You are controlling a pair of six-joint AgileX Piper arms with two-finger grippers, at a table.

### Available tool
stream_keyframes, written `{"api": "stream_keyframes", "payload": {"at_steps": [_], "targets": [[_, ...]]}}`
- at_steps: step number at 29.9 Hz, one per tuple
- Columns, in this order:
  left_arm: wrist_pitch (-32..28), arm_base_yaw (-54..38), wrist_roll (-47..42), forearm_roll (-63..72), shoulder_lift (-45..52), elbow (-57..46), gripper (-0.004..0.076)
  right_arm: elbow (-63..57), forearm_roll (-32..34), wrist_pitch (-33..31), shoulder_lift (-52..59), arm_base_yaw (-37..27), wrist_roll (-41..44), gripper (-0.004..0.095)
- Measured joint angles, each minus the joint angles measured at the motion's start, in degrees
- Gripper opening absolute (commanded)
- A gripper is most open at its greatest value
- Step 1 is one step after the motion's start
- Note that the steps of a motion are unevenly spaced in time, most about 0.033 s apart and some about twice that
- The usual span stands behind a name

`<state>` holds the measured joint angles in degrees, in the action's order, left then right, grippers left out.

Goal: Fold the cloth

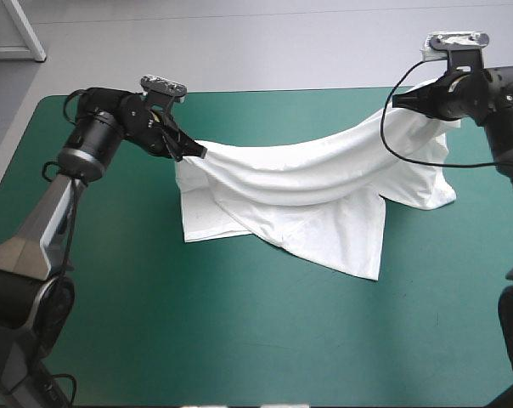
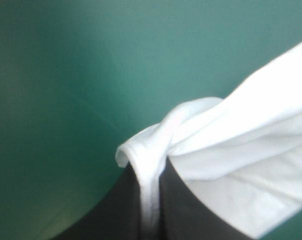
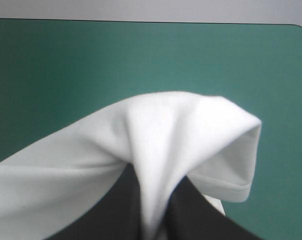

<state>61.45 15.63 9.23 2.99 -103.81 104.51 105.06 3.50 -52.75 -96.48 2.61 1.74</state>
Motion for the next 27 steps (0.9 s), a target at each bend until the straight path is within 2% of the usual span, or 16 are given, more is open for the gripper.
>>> {"api": "stream_keyframes", "payload": {"at_steps": [5,7,8,10,13,14,16,18,20,23,27], "targets": [[-13.16,-0.22,-1.14,0.00,-7.50,0.00,0.0000,-0.21,4.05,8.44,-9.13,0.00,-0.12,-0.0018],[-17.25,-0.28,-1.21,0.00,-9.86,0.06,0.0049,-0.21,5.26,9.70,-11.91,0.00,-0.12,0.0012],[-18.99,-0.28,-1.26,0.00,-11.05,0.11,0.0119,-0.27,5.37,10.25,-13.24,0.00,0.20,0.0067],[-21.65,-0.28,-1.49,0.00,-12.91,0.11,0.0267,-0.28,5.37,11.30,-15.26,0.00,1.29,0.0254],[-25.14,-0.28,-2.76,0.00,-14.84,0.11,0.0538,-0.28,5.37,13.45,-17.50,0.00,1.87,0.0629],[-26.29,-0.28,-3.19,-0.05,-15.23,0.11,0.0591,-0.22,5.37,14.37,-17.82,0.00,2.04,0.0759],[-27.73,-0.28,-3.64,-0.13,-15.43,0.29,0.0617,0.11,5.37,15.10,-17.94,-0.19,2.91,0.0927],[-27.10,-0.40,-3.83,-0.18,-15.46,1.66,0.0610,1.49,5.52,13.94,-17.94,-0.64,3.80,0.0932],[-23.73,-0.53,-4.00,-0.21,-15.46,4.03,0.0600,2.93,5.83,10.82,-17.64,-1.05,4.22,0.0911],[-14.68,-1.01,-4.04,-0.21,-15.05,9.32,0.0581,4.08,6.10,3.68,-15.57,-1.22,4.46,0.0853],[0.75,-1.26,-4.04,-0.43,-14.09,15.37,0.0531,4.40,5.36,-7.60,-10.98,-1.22,4.58,0.0722]]}}
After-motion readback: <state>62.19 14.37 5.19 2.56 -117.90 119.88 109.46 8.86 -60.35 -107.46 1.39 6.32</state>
